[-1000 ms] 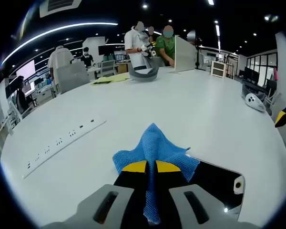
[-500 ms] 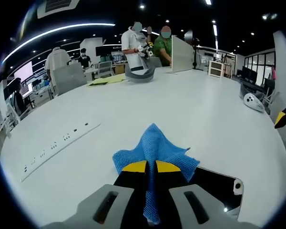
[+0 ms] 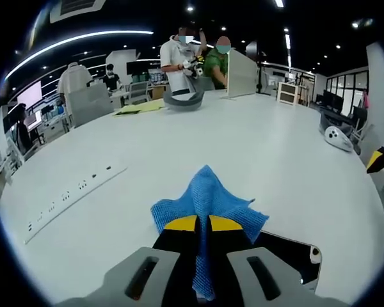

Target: Wipe the mirror surface with the cleaning cloth until all visible marks leave the cleaned area.

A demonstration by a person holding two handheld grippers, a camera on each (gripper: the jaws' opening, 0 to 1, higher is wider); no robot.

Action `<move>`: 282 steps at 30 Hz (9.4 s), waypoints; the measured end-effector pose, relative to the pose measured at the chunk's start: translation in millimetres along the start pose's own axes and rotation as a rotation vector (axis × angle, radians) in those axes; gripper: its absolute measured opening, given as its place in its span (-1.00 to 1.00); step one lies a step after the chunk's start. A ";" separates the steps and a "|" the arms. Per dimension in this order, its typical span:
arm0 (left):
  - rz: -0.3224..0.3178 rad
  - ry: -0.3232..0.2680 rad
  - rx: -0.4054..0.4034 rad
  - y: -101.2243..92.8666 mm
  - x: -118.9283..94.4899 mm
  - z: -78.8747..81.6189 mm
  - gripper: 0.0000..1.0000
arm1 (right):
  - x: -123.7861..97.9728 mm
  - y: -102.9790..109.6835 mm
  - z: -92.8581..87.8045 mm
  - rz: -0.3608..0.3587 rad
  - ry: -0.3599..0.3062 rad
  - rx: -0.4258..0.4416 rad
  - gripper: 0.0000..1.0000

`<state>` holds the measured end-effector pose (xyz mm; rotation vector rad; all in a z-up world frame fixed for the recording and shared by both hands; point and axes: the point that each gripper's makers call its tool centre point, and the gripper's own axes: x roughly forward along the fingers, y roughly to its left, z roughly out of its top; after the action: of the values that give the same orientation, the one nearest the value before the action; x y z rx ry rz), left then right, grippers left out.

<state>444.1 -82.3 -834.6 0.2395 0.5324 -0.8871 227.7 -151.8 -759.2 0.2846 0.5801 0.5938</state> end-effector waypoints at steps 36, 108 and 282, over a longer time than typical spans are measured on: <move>-0.049 0.007 -0.013 -26.7 -12.8 -8.5 -0.95 | -10.2 1.0 11.9 -0.029 -0.052 -0.009 0.93; -0.056 0.060 0.020 -18.6 -61.7 -39.2 -0.95 | -12.2 20.5 13.6 0.000 -0.050 -0.005 0.99; 0.163 0.143 -0.046 32.9 -184.9 -115.3 -0.95 | -26.8 36.5 28.0 0.015 -0.126 -0.017 0.99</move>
<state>335.7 109.5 -833.7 0.3016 0.6559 -0.7021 209.9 -141.2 -710.1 0.3086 0.4519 0.5902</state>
